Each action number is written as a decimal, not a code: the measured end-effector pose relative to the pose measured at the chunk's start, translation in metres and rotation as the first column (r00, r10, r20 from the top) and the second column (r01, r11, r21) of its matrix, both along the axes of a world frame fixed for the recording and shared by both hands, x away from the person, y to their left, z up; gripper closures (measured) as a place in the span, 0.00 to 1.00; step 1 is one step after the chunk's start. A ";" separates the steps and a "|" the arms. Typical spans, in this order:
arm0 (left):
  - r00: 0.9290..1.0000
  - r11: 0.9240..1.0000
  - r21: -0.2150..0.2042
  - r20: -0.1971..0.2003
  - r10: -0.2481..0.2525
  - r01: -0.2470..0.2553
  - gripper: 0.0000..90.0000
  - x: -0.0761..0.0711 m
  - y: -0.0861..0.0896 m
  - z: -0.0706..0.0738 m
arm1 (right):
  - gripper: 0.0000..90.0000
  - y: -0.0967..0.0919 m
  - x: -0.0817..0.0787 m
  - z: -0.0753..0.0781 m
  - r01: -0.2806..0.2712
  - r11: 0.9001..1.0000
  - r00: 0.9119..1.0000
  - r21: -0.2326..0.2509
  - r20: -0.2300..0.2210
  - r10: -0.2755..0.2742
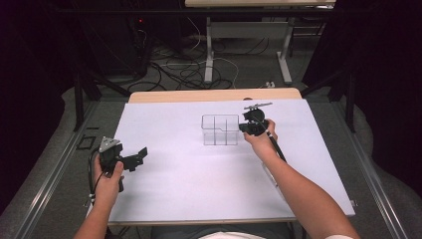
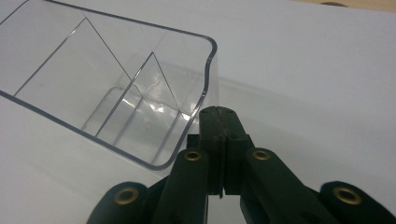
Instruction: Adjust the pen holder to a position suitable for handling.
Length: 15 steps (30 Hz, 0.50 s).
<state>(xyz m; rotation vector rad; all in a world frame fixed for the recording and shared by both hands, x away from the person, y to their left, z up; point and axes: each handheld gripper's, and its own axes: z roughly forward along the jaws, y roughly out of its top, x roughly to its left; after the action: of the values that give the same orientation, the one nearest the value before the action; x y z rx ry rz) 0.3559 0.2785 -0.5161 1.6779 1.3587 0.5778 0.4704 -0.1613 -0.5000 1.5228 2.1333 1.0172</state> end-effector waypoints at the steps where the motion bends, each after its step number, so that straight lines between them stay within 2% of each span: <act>1: 1.000 1.000 0.000 -0.001 0.000 0.000 0.00 0.000 0.000 0.000 | 1.00 0.001 0.001 0.000 0.002 1.000 1.000 -0.003 0.008 -0.002; 4: 1.000 1.000 0.001 -0.002 -0.002 0.002 0.00 0.000 -0.001 0.000 | 1.00 0.003 0.003 0.000 0.018 1.000 1.000 0.020 0.010 -0.018; 11: 1.000 1.000 0.000 -0.002 -0.003 0.003 0.00 0.000 -0.001 0.000 | 1.00 0.006 0.006 0.001 0.015 1.000 1.000 0.020 0.013 -0.016; 15: 1.000 1.000 0.003 -0.005 -0.005 0.005 0.00 0.000 -0.001 0.000 | 1.00 0.007 0.007 0.000 0.015 0.999 1.000 0.035 0.012 -0.016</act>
<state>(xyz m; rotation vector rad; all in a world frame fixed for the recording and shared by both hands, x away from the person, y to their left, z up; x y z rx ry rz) 0.3558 0.2776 -0.5157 1.6858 1.3571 0.5728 0.4771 -0.1543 -0.4997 1.5425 2.1025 1.0609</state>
